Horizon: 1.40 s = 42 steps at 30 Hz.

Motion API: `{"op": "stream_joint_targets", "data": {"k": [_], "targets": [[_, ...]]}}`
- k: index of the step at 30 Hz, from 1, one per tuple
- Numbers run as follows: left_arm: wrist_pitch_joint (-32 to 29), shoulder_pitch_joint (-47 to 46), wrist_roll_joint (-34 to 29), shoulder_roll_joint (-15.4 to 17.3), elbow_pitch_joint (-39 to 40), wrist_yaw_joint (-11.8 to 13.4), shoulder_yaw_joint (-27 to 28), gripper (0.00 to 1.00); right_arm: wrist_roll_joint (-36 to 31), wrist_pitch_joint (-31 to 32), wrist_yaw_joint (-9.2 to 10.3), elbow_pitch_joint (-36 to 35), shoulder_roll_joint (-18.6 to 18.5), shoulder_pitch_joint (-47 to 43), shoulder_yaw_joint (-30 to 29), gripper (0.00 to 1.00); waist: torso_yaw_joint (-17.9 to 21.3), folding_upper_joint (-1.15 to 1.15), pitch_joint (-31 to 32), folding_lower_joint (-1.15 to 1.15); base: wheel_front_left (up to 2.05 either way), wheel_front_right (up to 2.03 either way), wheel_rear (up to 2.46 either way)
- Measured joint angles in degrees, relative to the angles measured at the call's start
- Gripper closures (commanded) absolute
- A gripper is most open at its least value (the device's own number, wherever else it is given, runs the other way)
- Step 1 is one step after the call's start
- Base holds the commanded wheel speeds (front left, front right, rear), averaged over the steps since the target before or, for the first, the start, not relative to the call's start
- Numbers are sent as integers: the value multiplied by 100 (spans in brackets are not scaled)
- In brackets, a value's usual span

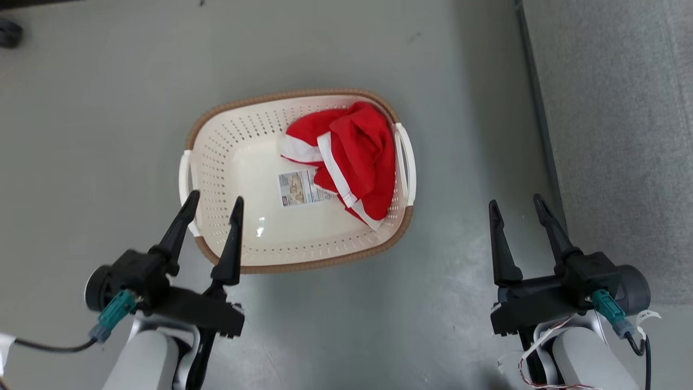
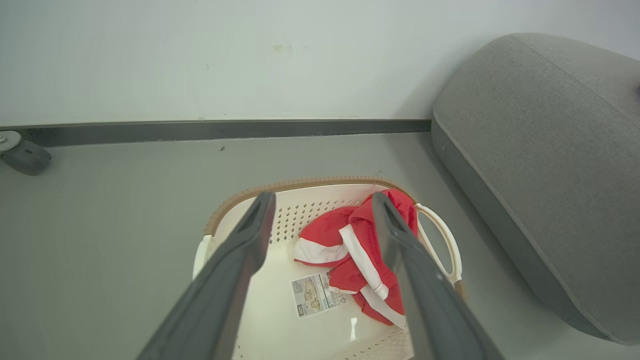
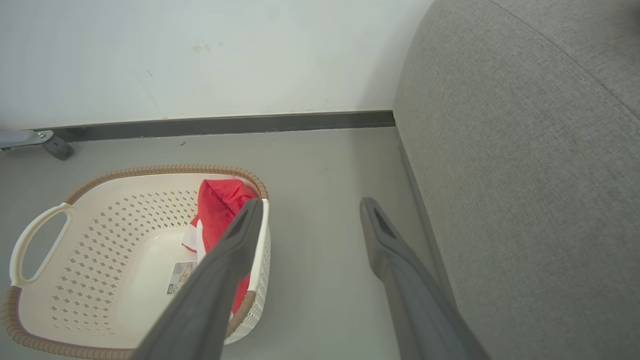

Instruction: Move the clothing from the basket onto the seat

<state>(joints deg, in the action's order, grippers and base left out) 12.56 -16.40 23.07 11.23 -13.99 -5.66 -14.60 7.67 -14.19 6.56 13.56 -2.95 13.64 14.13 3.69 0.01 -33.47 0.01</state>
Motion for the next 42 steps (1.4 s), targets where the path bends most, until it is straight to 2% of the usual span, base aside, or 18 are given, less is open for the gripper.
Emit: {"op": "stream_joint_targets", "data": {"k": [16,30,42], "targets": [[-447,-1239,-97,0,-213,-141,-588,0,441,-7,56,-12,-4,384,609,0,343,0,-1081,0,0,0,0],[-931,-2121,-69,-105,-412,-147,-1169,0,847,-10,57,58,-4,465,740,0,760,-1,-1628,-1,0,0,0],[-1329,-2575,151,-58,-847,-147,-1202,0,1129,-10,57,-20,-1,545,977,0,1042,0,-2032,-1,0,0,0]]}}
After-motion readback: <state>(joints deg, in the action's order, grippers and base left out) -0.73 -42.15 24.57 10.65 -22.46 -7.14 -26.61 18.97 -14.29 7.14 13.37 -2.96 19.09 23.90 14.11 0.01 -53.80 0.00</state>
